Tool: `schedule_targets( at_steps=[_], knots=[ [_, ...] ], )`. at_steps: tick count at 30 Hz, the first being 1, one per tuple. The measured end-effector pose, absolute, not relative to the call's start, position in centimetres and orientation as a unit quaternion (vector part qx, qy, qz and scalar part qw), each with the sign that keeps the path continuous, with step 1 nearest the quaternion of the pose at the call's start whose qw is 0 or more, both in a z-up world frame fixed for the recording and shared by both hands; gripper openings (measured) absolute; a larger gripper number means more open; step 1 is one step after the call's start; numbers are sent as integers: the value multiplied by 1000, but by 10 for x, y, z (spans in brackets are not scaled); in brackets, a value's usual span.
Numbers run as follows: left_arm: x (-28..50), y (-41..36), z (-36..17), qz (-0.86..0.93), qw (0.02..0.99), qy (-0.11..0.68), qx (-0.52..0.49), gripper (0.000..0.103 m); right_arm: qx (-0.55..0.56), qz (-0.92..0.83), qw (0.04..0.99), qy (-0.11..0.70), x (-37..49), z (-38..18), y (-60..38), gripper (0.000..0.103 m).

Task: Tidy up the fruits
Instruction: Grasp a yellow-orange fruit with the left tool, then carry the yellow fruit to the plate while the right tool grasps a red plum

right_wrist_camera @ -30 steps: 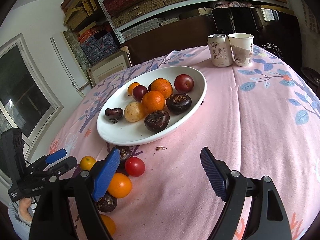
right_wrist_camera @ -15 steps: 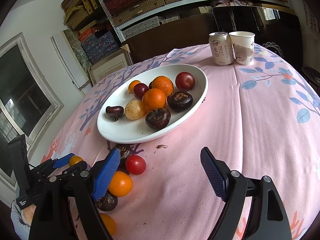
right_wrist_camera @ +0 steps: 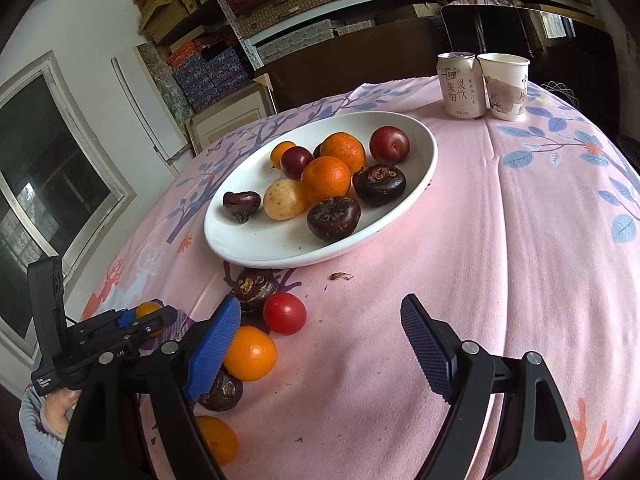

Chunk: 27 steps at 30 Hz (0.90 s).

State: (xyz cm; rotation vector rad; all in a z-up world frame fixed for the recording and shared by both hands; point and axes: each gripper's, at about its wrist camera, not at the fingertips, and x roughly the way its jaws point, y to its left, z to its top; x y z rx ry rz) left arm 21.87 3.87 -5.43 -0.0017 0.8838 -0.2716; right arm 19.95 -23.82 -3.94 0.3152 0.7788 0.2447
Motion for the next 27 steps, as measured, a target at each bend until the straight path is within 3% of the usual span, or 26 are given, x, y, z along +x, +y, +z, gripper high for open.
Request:
schedule_targets(
  at_steps=[6, 14, 16, 21, 23, 27],
  knots=[
    [220, 32, -55, -141, 892, 429, 7, 36, 158, 156, 889, 400, 204, -48, -228, 53],
    [220, 29, -57, -141, 891, 431, 10, 36, 203, 169, 864, 428, 224, -63, -222, 39],
    [220, 27, -57, -143, 891, 431, 14, 39, 212, 175, 860, 429, 226, -66, -220, 30],
    [220, 25, -57, -147, 891, 429, 12, 41, 222, 182, 858, 426, 226, -66, -221, 28],
    [220, 27, -55, -149, 892, 426, 5, 36, 223, 181, 860, 422, 223, -63, -224, 28],
    [216, 22, -51, -164, 895, 414, 8, 36, 226, 176, 874, 393, 211, -49, -236, 28]
  ],
)
